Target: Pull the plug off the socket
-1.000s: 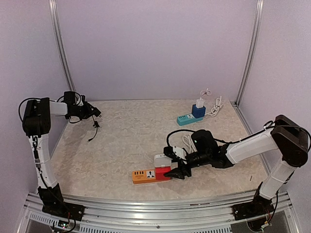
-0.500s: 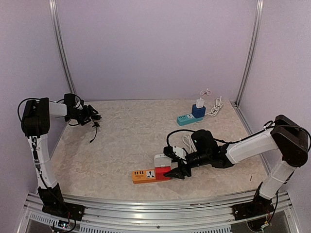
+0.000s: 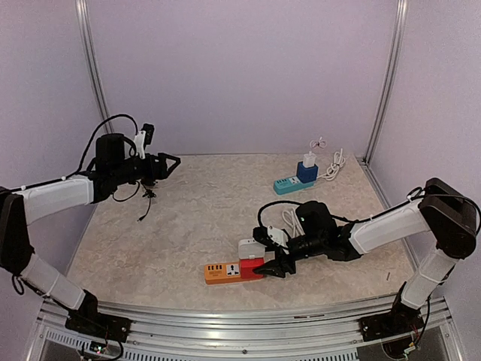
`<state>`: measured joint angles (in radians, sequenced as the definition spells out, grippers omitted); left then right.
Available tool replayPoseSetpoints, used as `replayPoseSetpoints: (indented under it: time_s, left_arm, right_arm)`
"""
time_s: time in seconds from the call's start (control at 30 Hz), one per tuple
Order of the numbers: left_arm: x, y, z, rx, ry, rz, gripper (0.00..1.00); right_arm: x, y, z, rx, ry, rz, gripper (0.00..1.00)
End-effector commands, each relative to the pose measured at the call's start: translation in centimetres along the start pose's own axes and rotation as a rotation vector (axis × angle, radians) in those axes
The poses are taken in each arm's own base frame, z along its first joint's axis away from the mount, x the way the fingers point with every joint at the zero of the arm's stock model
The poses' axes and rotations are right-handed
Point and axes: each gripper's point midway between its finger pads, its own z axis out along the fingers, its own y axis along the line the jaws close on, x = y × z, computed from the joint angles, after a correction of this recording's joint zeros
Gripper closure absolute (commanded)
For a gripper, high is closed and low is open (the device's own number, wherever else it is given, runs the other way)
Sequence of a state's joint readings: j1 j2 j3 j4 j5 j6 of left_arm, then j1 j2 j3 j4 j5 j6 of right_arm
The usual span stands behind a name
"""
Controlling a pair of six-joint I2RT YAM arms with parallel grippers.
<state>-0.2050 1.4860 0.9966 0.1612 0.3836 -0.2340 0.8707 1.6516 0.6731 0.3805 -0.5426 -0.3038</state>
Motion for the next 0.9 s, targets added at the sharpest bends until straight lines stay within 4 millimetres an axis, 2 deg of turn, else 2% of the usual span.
replayPoseSetpoints:
  time_s: [0.0, 0.07, 0.17, 0.3, 0.37, 0.63, 0.87]
  left_arm:
    - [3.4, -7.6, -2.2, 0.178, -0.044, 0.295, 0.17]
    - [5.2, -11.2, -3.6, 0.298, -0.056, 0.381, 0.19]
    - [7.9, -15.3, -5.2, 0.43, -0.052, 0.469, 0.2]
    - [12.1, -19.6, -6.0, 0.593, 0.015, 0.543, 0.21]
    - [13.7, -21.1, -6.2, 0.667, 0.043, 0.554, 0.23]
    - [16.8, -25.2, -6.3, 0.838, 0.091, 0.604, 0.25]
    - [18.5, -26.4, -5.4, 0.889, 0.152, 0.642, 0.27]
  right_arm:
    - [2.9, 0.7, 0.3, 0.003, 0.084, 0.025, 0.8]
    - [2.9, 0.7, 0.3, 0.002, 0.081, 0.024, 0.8]
    - [2.9, 0.7, 0.3, -0.002, 0.081, 0.024, 0.8]
    - [3.0, 0.7, 0.4, -0.002, 0.082, 0.025, 0.8]
    - [3.0, 0.7, 0.3, -0.002, 0.082, 0.025, 0.8]
    - [3.1, 0.7, 0.3, -0.002, 0.085, 0.028, 0.79]
    - [3.2, 0.7, 0.5, -0.003, 0.092, 0.032, 0.79]
